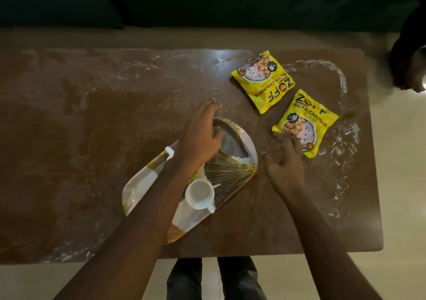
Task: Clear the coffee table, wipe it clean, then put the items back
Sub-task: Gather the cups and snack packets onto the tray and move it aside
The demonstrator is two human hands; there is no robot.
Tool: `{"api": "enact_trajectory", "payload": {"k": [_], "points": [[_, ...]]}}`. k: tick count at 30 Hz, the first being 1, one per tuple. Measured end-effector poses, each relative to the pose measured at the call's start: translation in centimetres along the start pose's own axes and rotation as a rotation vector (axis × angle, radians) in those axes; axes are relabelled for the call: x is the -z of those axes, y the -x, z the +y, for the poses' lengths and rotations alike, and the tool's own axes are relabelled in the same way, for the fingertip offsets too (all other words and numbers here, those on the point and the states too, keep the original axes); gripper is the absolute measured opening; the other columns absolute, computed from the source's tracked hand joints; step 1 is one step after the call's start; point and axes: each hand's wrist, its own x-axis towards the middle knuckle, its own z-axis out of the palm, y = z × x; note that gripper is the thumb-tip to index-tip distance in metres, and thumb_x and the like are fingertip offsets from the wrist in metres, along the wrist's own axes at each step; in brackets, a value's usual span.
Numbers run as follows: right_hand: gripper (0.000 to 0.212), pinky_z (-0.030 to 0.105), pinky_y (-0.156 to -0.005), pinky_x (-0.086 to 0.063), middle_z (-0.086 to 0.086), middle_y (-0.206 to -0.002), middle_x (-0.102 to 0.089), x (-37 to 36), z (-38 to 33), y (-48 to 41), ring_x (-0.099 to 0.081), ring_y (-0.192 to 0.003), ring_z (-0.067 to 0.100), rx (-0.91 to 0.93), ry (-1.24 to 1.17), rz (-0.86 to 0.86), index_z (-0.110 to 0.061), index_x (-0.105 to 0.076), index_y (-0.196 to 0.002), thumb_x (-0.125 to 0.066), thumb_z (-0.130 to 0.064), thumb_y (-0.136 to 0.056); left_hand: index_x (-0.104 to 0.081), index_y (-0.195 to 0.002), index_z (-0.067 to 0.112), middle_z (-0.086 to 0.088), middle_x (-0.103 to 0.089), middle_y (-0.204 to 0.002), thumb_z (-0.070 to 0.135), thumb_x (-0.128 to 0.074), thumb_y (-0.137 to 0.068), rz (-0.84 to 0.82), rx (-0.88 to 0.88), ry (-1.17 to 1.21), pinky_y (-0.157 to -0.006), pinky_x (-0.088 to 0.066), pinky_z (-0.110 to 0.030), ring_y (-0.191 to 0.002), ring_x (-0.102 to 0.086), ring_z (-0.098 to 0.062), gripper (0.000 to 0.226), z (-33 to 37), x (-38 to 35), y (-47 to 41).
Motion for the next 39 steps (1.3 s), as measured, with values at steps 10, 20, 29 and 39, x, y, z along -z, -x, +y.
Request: {"api": "enact_trajectory", "payload": {"k": [10, 20, 29, 39], "points": [[0.087, 0.058, -0.118, -0.009, -0.009, -0.167, 0.001, 0.7, 4.2, -6.2, 0.006, -0.154, 0.018, 0.009, 0.413, 0.025, -0.042, -0.016, -0.156, -0.058, -0.066, -0.085, -0.046, -0.135, 0.008, -0.012, -0.052, -0.137, 0.031, -0.066, -0.087, -0.106, 0.374, 0.139, -0.102, -0.042, -0.037, -0.125, -0.051, -0.027, 0.057, 4.3, -7.1, -8.9], [0.053, 0.066, -0.108, -0.026, -0.01, -0.167, -0.006, 0.5, 5.7, -8.4, 0.004, -0.154, 0.024, 0.05, 0.434, 0.015, -0.046, -0.037, -0.148, -0.051, -0.048, -0.096, -0.068, -0.102, 0.021, -0.003, -0.074, -0.096, 0.061, -0.072, -0.052, 0.16, 0.686, 0.517, -0.07, -0.056, -0.036, -0.087, -0.071, -0.025, 0.064, 5.7, -9.1, -14.0], [0.032, 0.045, -0.118, -0.027, -0.001, -0.157, -0.039, 1.5, 5.8, -8.5, -0.022, -0.15, 0.022, 0.159, -0.134, 0.176, -0.032, -0.067, -0.121, -0.051, -0.017, -0.098, -0.064, -0.089, 0.022, -0.002, -0.074, -0.1, 0.02, -0.075, -0.081, 0.029, 0.621, 0.782, -0.079, -0.059, -0.046, -0.087, -0.072, -0.02, 0.014, 6.6, -8.1, -12.3], [0.034, 0.02, -0.114, -0.025, -0.004, -0.155, -0.04, 1.4, -1.4, -3.7, -0.024, -0.147, 0.004, 0.267, -0.344, 0.006, -0.033, -0.066, -0.124, -0.049, -0.022, -0.097, -0.057, -0.115, 0.012, -0.007, -0.071, -0.111, 0.018, -0.073, -0.086, 0.329, 0.506, 0.852, -0.084, -0.057, -0.053, -0.099, -0.07, -0.024, 0.034, 4.9, 0.9, -2.6]]}}
